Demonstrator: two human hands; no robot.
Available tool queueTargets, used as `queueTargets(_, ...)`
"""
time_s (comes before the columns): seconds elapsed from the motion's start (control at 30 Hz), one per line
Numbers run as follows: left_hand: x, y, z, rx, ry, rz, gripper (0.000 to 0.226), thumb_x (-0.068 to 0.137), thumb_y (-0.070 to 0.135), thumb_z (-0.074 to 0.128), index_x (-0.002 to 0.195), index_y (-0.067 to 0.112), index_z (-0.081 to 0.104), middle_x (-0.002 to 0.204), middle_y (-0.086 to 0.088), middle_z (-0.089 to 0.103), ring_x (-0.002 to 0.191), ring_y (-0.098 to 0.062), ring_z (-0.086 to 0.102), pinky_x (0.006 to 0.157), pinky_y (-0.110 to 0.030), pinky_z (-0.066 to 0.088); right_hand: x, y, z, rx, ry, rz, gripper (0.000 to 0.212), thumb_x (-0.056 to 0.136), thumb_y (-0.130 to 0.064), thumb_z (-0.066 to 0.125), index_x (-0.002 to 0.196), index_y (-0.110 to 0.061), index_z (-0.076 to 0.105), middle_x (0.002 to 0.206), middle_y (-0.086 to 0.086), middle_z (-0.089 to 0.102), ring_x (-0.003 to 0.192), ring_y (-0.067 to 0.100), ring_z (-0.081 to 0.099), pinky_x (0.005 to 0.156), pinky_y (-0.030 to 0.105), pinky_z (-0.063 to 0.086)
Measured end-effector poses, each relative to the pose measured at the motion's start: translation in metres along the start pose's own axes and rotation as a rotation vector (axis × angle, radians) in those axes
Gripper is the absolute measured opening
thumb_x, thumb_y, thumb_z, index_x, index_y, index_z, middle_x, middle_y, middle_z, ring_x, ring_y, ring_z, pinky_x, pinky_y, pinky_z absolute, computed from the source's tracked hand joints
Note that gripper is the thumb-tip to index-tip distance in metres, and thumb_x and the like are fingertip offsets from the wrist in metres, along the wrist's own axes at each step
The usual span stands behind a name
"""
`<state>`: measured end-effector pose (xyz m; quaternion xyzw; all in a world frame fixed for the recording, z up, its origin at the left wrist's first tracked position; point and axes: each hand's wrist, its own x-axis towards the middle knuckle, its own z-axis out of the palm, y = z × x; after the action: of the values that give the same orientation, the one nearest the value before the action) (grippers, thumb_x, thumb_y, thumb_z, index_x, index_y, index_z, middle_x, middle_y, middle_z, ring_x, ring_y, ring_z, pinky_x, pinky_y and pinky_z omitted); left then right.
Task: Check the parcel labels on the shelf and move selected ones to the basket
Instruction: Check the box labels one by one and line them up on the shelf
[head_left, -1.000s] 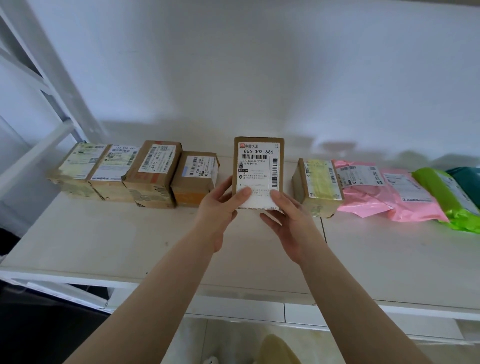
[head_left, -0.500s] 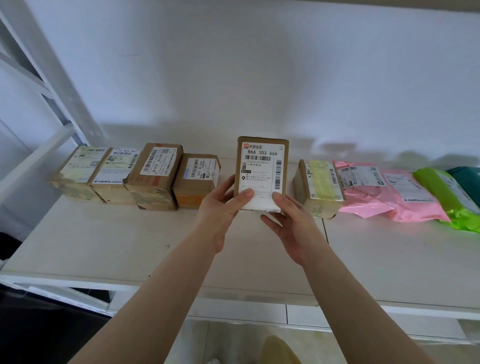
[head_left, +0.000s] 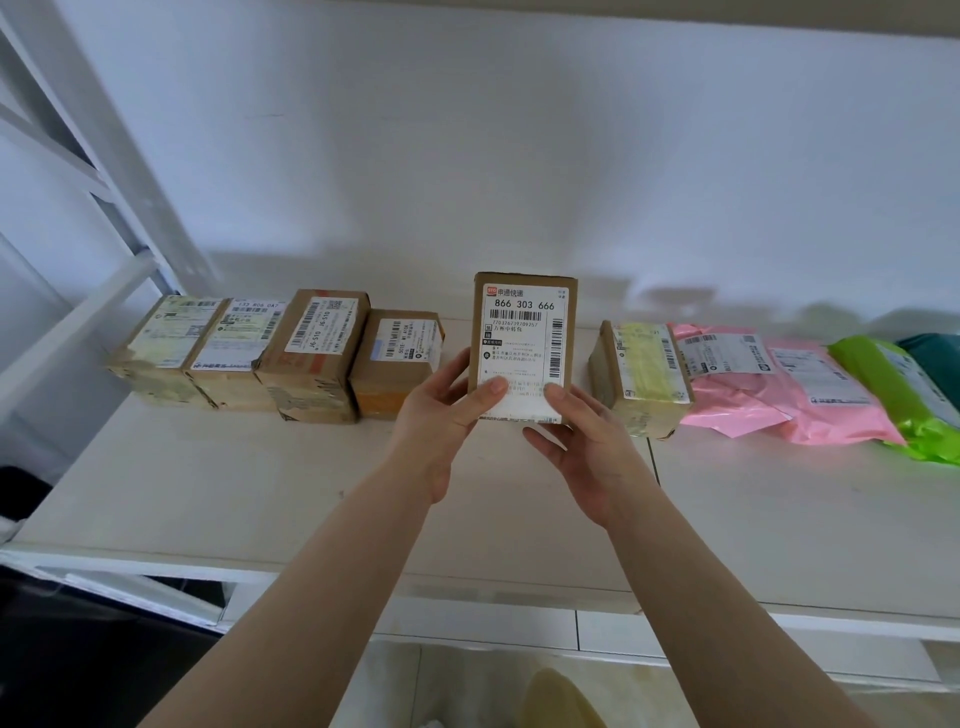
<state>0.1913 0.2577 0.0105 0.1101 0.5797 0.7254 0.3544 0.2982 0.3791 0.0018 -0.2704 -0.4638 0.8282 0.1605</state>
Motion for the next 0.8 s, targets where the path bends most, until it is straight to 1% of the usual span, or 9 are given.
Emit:
queueTargets(0.2, 0.000, 0.001, 0.000, 0.002, 0.022, -0.013, 0.059, 0.081, 0.015, 0.074, 0.136, 0.023, 0.055, 0.110, 0.005, 0.074, 0.109, -0.013, 0.067, 0.101, -0.032, 0.048, 0.001, 0.000, 0.001, -0.003, 0.008, 0.004, 0.054, 0.074, -0.029, 0.073, 0.126, -0.013, 0.066, 0.105, 0.001, 0.075, 0.102, 0.015, 0.067, 0.099, 0.035, 0.052)
queueTargets(0.3, 0.000, 0.004, 0.002, 0.038, 0.078, -0.039, 0.058, 0.080, 0.024, 0.076, 0.135, 0.027, 0.056, 0.109, 0.007, 0.074, 0.109, -0.010, 0.064, 0.103, -0.032, 0.044, 0.002, 0.000, 0.004, -0.014, 0.044, 0.001, 0.042, 0.084, -0.028, 0.071, 0.123, -0.014, 0.067, 0.101, -0.001, 0.076, 0.100, 0.013, 0.067, 0.100, 0.036, 0.052)
queueTargets(0.4, 0.006, 0.007, 0.003, 0.055, 0.128, -0.075, 0.060, 0.078, 0.032, 0.077, 0.134, 0.027, 0.056, 0.112, 0.006, 0.072, 0.109, -0.011, 0.062, 0.099, -0.032, 0.045, 0.005, -0.001, 0.009, -0.049, 0.084, 0.000, 0.034, 0.089, -0.030, 0.069, 0.120, -0.016, 0.068, 0.100, -0.002, 0.076, 0.102, 0.015, 0.066, 0.099, 0.036, 0.052)
queueTargets(0.5, 0.012, 0.010, 0.006, 0.019, 0.180, -0.108, 0.060, 0.078, 0.038, 0.077, 0.133, 0.025, 0.057, 0.111, 0.005, 0.072, 0.106, -0.011, 0.064, 0.092, -0.029, 0.047, 0.010, -0.001, 0.015, -0.073, 0.125, 0.000, 0.036, 0.088, -0.036, 0.070, 0.119, -0.019, 0.068, 0.106, 0.000, 0.075, 0.107, 0.019, 0.067, 0.098, 0.037, 0.053)
queueTargets(0.57, 0.016, 0.008, 0.009, -0.036, 0.226, -0.130, 0.058, 0.077, 0.040, 0.078, 0.129, 0.024, 0.060, 0.108, 0.004, 0.074, 0.105, -0.012, 0.065, 0.093, -0.029, 0.048, 0.013, 0.000, 0.020, -0.096, 0.155, 0.016, 0.046, 0.085, -0.042, 0.072, 0.126, -0.021, 0.065, 0.113, 0.002, 0.073, 0.109, 0.020, 0.067, 0.098, 0.037, 0.053)
queueTargets(0.63, 0.019, 0.005, 0.013, -0.081, 0.257, -0.161, 0.077, 0.061, 0.051, 0.084, 0.128, 0.021, 0.060, 0.111, 0.003, 0.073, 0.112, -0.016, 0.063, 0.102, -0.036, 0.045, 0.019, 0.002, 0.022, -0.105, 0.172, 0.044, 0.054, 0.083, -0.046, 0.073, 0.132, -0.025, 0.060, 0.119, 0.004, 0.070, 0.110, 0.021, 0.066, 0.099, 0.039, 0.052)
queueTargets(0.7, 0.023, -0.004, 0.015, -0.151, 0.294, -0.198, 0.095, 0.045, 0.054, 0.089, 0.127, 0.016, 0.059, 0.114, 0.000, 0.071, 0.115, -0.021, 0.062, 0.105, -0.040, 0.043, 0.021, 0.002, 0.026, -0.112, 0.168, 0.053, 0.052, 0.085, -0.046, 0.071, 0.131, -0.026, 0.060, 0.119, 0.004, 0.069, 0.106, 0.020, 0.066, 0.100, 0.039, 0.052)
queueTargets(0.77, 0.026, -0.014, 0.014, -0.218, 0.358, -0.223, 0.084, 0.054, 0.045, 0.089, 0.124, 0.011, 0.058, 0.112, -0.004, 0.070, 0.109, -0.022, 0.064, 0.100, -0.037, 0.047, 0.024, 0.004, 0.029, -0.124, 0.189, 0.082, 0.046, 0.086, -0.045, 0.070, 0.127, -0.026, 0.062, 0.113, 0.003, 0.070, 0.098, 0.018, 0.066, 0.101, 0.040, 0.052)
queueTargets(0.8, 0.028, -0.018, 0.014, -0.241, 0.389, -0.238, 0.075, 0.059, 0.043, 0.088, 0.120, 0.010, 0.059, 0.109, -0.004, 0.071, 0.105, -0.022, 0.066, 0.093, -0.033, 0.051, 0.023, 0.003, 0.033, -0.140, 0.215, 0.099, 0.043, 0.087, -0.045, 0.069, 0.125, -0.025, 0.063, 0.108, 0.001, 0.071, 0.093, 0.016, 0.065, 0.101, 0.039, 0.052)
